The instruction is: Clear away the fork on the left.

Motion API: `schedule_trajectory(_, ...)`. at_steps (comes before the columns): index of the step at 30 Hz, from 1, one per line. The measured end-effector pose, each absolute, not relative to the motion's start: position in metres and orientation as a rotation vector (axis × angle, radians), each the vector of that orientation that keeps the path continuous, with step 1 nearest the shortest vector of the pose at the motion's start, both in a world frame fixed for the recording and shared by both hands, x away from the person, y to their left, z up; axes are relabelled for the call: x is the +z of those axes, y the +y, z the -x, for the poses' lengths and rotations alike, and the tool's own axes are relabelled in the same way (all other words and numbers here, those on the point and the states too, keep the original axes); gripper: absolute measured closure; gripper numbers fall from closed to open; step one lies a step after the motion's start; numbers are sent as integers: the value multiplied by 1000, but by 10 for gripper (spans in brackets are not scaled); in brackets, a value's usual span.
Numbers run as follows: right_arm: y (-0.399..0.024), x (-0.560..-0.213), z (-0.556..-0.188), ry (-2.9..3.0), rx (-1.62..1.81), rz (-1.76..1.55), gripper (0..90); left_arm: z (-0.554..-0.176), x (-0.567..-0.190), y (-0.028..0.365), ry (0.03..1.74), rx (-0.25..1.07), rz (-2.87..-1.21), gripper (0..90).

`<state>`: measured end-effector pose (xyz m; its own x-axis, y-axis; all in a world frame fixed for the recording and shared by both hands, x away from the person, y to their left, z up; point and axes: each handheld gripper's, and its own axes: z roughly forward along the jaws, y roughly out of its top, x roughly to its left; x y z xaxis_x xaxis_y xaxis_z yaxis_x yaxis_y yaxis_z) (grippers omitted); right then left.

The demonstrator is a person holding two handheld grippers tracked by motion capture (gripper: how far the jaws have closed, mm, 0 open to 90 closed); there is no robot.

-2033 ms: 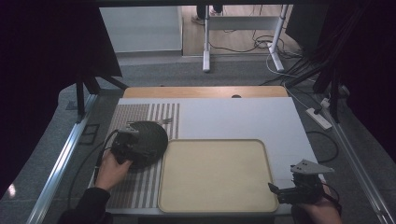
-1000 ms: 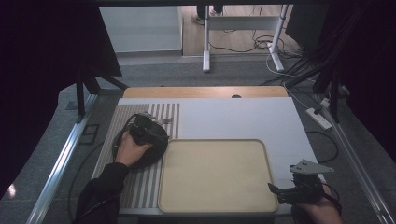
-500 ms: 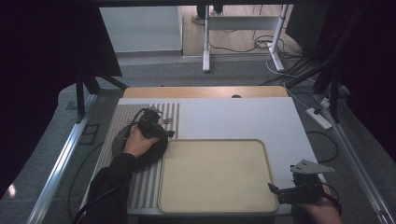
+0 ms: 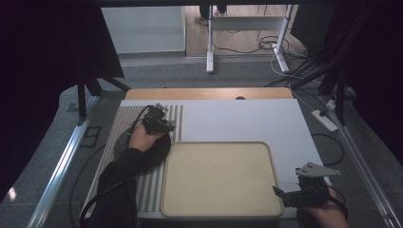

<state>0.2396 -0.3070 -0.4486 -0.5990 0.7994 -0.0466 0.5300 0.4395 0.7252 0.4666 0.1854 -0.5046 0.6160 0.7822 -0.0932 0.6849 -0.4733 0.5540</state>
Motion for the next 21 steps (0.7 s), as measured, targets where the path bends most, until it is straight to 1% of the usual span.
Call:
schedule_trajectory(1,-307,-449,-240,2312,963,-1128,0,-470,-506,184,1139,216,-2298,721)
schedule_trajectory(2,-307,-449,-240,2312,963,-1128,0,-470,-506,184,1139,216,-2298,803)
schedule_trajectory(3,-307,-449,-240,2312,964,-1129,0,-473,-507,181,1124,212,-2316,867)
schedule_trajectory(4,-307,-449,-240,2312,964,-1129,0,-473,-507,181,1124,212,-2316,888)
schedule_trajectory(7,-307,-449,-240,2311,965,-1129,0,-481,-514,173,1135,183,-2349,890)
schedule_trajectory(10,-307,-449,-240,2310,966,-1128,0,-487,-520,167,1160,197,-2371,890)
schedule_trajectory(15,-308,-449,-240,2311,973,-1132,0,-499,-520,172,1207,217,-2341,890)
schedule_trajectory(21,-308,-449,-240,2313,967,-1128,0,-512,-522,177,1246,211,-2301,890)
